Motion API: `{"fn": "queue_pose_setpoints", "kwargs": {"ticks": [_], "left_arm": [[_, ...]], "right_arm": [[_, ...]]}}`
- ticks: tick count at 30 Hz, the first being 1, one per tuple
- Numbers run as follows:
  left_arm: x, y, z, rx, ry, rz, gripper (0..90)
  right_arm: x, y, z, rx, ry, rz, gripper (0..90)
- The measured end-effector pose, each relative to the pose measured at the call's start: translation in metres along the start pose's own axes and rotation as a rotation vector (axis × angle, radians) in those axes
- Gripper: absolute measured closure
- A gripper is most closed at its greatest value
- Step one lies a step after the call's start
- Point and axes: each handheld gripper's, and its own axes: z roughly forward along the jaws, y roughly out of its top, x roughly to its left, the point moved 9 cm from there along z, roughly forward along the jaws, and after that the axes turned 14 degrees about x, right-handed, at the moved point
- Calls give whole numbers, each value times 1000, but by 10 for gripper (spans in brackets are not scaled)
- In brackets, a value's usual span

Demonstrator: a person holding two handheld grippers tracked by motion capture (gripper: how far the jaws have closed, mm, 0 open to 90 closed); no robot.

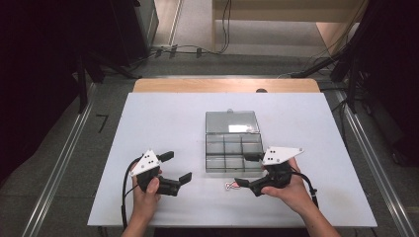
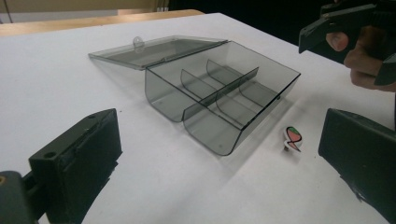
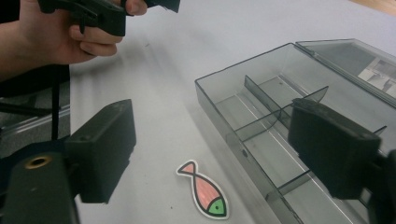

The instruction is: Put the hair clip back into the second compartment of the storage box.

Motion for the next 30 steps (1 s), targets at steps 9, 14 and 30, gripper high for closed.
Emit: {"fn": "queue_pose_setpoints", "kwargs": {"ticks": [9,14,30], "left_arm": [[6,-13,-11,11,30,-7,0],[9,-21,-16,16,37,-14,0],[14,-33,-27,23,41,-38,0]], "right_arm": [[9,-6,11,53,26,-55,412],[10,-12,19,90,42,-76,515],[1,-36,48,221,13,-90,738]]}}
